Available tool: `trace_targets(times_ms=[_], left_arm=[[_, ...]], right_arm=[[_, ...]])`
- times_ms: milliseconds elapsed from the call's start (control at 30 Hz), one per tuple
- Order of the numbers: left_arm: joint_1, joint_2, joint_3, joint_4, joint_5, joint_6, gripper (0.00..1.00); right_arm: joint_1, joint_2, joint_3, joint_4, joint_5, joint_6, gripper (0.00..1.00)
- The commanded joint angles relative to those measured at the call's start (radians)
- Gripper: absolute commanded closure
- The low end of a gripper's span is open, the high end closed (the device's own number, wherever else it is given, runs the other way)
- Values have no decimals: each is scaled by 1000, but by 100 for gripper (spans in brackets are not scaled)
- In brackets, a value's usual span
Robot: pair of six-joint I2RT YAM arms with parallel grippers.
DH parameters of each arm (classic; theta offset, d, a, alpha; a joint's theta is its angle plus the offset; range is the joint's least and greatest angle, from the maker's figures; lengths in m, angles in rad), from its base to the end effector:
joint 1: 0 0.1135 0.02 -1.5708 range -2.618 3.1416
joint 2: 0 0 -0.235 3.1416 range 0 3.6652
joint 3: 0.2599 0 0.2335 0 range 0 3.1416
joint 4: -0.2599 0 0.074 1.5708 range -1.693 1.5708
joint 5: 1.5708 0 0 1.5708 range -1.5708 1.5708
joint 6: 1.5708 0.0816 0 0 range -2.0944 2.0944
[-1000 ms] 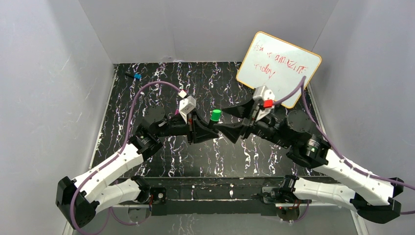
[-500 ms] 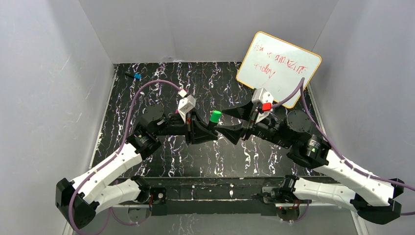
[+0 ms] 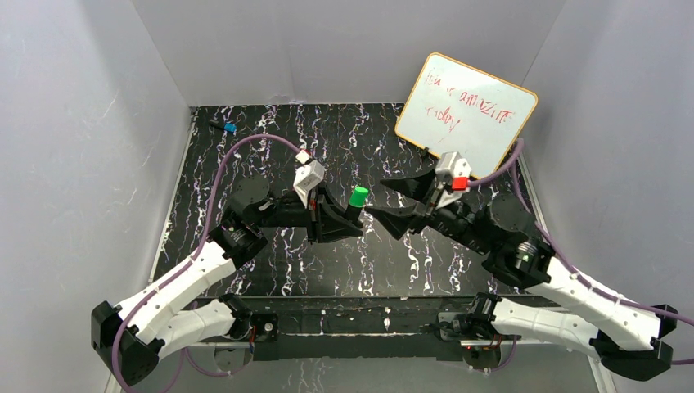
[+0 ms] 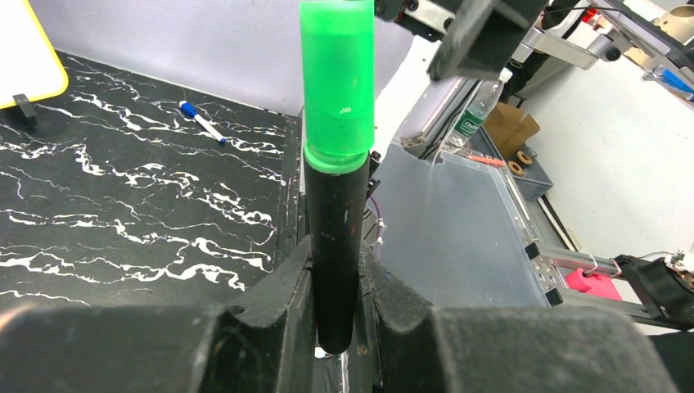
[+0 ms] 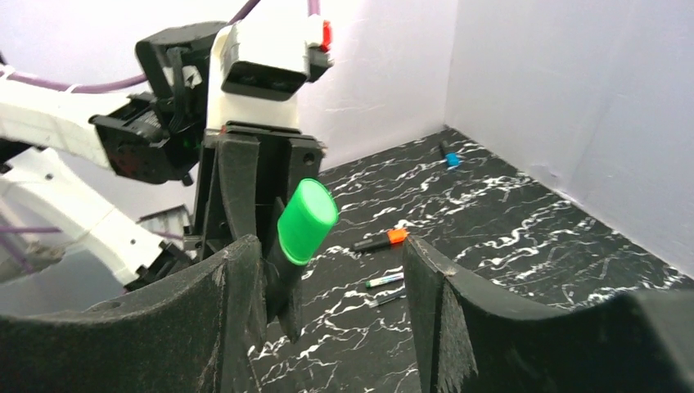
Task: Insert the pens into the pen caps
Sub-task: Press the pen cap onto the pen.
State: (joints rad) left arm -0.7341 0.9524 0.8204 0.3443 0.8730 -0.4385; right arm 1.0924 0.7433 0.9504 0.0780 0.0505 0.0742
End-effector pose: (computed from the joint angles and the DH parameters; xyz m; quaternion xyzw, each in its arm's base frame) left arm 0.1355 -0.2065 0.3614 0.4092 0.5147 -0.6113 0.4404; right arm 0.0979 0.1798 0.4214 -0.2744 0.5331 0.4281 0.6762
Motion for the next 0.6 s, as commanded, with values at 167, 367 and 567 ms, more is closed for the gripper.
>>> trace_targets(times_ms=[167,367,567], left_arm=[[2,-24,51,36,56,-17,100],[2,-40,59,21,62,-11,100],[2,-47,53,20,65,-10,100]], right_arm=[[-29,118,115,-33,-191,41,29],[-157,101,92,25,-359,135,29],[-189,133,111,76,-462,184,30]])
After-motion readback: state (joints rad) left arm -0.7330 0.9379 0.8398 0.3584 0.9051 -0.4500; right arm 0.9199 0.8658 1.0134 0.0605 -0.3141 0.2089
